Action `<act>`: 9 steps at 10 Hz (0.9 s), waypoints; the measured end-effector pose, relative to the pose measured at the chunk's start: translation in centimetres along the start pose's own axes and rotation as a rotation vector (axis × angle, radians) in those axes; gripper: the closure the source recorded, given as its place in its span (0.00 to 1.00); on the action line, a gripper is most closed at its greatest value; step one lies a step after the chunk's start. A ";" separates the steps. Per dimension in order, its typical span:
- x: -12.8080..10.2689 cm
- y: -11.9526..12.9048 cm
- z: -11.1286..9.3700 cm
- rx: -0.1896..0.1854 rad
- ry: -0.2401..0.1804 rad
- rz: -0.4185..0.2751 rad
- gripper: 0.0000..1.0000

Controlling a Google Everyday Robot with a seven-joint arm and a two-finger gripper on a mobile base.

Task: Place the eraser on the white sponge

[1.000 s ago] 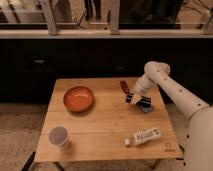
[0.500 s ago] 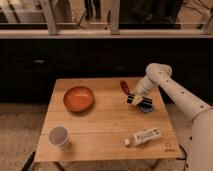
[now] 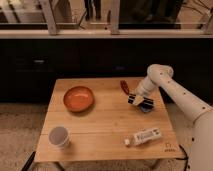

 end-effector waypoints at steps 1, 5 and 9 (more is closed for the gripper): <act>0.3 0.1 0.0 0.003 0.001 0.003 0.40; 0.9 0.1 -0.1 0.014 0.002 0.013 0.20; 1.7 0.2 -0.3 0.019 0.000 0.024 0.20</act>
